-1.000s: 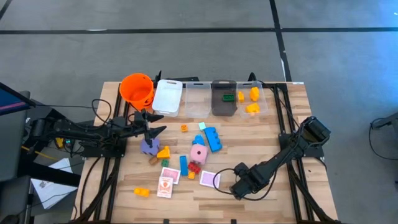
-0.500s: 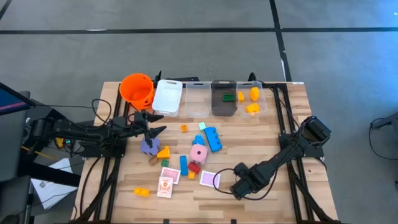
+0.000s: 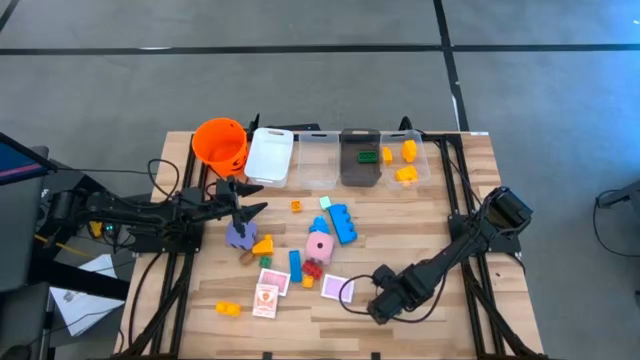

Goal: Pick & Place Toys
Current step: Put the small light green game piece into the black bin

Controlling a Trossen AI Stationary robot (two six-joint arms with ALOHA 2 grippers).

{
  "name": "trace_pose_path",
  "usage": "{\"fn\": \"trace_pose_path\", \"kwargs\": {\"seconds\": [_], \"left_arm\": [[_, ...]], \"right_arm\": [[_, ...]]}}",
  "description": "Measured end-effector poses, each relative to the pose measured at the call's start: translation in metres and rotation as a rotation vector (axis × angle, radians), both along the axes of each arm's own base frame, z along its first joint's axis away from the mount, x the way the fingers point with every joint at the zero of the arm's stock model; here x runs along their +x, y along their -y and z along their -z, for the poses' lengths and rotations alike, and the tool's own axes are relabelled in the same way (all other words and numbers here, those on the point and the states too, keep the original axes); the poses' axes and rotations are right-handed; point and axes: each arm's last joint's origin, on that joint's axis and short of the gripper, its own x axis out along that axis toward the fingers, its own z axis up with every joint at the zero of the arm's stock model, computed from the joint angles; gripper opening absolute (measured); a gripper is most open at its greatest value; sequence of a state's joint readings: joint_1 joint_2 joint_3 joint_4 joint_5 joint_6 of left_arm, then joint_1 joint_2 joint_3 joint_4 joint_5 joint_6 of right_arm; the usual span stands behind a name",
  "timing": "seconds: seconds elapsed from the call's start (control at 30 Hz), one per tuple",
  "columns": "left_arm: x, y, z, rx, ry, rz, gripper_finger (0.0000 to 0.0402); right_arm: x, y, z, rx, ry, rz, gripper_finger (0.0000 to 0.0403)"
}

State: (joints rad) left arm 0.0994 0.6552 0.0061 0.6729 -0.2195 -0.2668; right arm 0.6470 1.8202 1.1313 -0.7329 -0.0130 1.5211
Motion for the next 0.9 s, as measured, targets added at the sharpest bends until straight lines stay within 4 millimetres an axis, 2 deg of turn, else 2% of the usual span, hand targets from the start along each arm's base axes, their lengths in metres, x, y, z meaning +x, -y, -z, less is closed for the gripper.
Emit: {"fn": "trace_pose_path", "kwargs": {"seconds": [0.17,0.43,0.53,0.63,0.9], "left_arm": [[0.0,0.0,0.0,0.0,0.0,0.0,0.0301],[0.0,0.0,0.0,0.0,0.0,0.0,0.0301],[0.0,0.0,0.0,0.0,-0.001,0.0,0.0301],[0.0,0.0,0.0,0.0,0.0,0.0,0.0301],[0.0,0.0,0.0,0.0,0.0,0.0,0.0301]], "right_arm": [[0.002,-0.001,0.0,0.002,0.026,-0.008,0.0095],[0.003,0.002,0.002,-0.014,0.022,0.003,0.0218],[0.005,0.0,0.001,0.013,0.048,0.001,0.0253],[0.006,-0.004,0.0,0.031,0.074,-0.01,0.0267],[0.011,-0.008,-0.002,0.08,0.124,0.007,0.027]]}}
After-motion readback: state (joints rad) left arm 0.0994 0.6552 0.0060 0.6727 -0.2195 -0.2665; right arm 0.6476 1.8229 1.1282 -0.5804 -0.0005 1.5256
